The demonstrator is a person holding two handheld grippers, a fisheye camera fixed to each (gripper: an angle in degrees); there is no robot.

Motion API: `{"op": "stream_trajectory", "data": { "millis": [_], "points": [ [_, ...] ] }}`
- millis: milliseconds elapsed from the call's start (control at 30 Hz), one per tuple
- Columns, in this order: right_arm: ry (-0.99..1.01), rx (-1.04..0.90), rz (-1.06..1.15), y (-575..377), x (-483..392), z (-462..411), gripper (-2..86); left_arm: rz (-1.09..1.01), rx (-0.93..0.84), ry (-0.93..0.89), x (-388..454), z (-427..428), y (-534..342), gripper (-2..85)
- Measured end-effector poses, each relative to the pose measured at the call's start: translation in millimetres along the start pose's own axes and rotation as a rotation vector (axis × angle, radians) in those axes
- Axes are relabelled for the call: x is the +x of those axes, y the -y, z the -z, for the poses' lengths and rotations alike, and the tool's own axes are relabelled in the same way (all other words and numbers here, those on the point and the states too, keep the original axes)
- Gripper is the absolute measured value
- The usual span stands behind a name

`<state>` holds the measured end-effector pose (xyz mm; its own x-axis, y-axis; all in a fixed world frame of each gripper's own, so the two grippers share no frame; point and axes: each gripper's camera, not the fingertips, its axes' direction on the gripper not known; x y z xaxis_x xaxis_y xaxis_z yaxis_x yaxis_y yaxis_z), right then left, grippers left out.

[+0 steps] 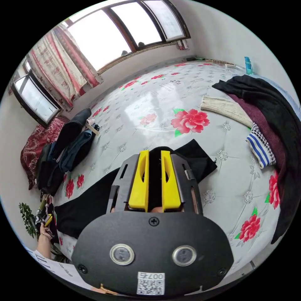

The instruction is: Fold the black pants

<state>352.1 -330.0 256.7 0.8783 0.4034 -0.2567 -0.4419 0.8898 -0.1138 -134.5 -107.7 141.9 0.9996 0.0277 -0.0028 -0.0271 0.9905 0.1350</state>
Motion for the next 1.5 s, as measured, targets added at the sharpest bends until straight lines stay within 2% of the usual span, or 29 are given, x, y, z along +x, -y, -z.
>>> {"op": "stream_trajectory", "data": {
  "millis": [133, 200, 300, 367, 467, 633, 667, 767, 833, 933, 967, 1033, 1133, 1233, 1333, 1433, 1500],
  "points": [
    [0.139, -0.054, 0.157, -10, -34, 4, 4.8, -0.139, -0.079, 0.084, 14, -8, -13, 7.8],
    [0.357, -0.199, 0.333, -38, -86, -7, 5.1, -0.195, -0.108, 0.124, 21, -14, -21, 8.2],
    [0.615, -0.448, 0.437, -89, -149, -37, 5.2, -0.241, -0.132, 0.157, 30, -24, -30, 9.4],
    [0.694, -0.589, 0.485, -120, -183, -58, 5.2, -0.245, -0.186, 0.152, 34, -38, -31, 11.1],
    [0.725, -0.765, 0.495, -153, -226, -89, 5.1, -0.282, -0.207, 0.159, 41, -50, -29, 11.6],
    [0.632, -0.844, 0.617, -176, -275, -120, 2.9, -0.341, -0.215, 0.148, 55, -51, -29, 6.2],
    [0.619, -0.852, 0.643, -176, -281, -118, 1.9, -0.363, -0.209, 0.151, 60, -46, -32, 5.4],
    [0.664, -0.675, 0.758, -169, -282, -79, 0.5, -0.417, -0.117, 0.107, 66, -15, -44, 4.6],
    [0.672, -0.623, 0.871, -176, -278, -58, 0.2, -0.441, -0.092, 0.12, 64, -4, -58, 4.5],
    [0.684, -0.683, 0.976, -203, -272, -54, 0.0, -0.435, -0.142, 0.213, 50, -19, -84, 4.7],
    [0.682, -0.755, 0.985, -218, -271, -63, 0.0, -0.424, -0.176, 0.243, 43, -32, -94, 4.9],
    [0.655, -0.848, 1.001, -241, -270, -79, 0.1, -0.421, -0.084, 0.218, 39, -29, -104, 5.4],
    [0.685, -0.853, 0.954, -244, -273, -83, 0.9, -0.374, -0.114, 0.234, 45, -28, -100, 7.0],
    [0.718, -0.815, 0.969, -227, -271, -67, 2.3, -0.344, -0.064, 0.319, 56, -10, -104, 7.7],
    [0.734, -0.722, 0.907, -195, -248, -44, 3.4, -0.445, 0.02, 0.32, 89, 17, -123, 6.9],
    [0.574, -0.54, 0.779, -150, -200, -27, 4.3, -0.686, -0.016, 0.132, 148, 24, -154, 7.5],
    [0.347, -0.38, 0.586, -106, -143, -23, 4.8, -0.86, -0.089, 0.005, 191, 18, -181, 8.2]
  ]
}}
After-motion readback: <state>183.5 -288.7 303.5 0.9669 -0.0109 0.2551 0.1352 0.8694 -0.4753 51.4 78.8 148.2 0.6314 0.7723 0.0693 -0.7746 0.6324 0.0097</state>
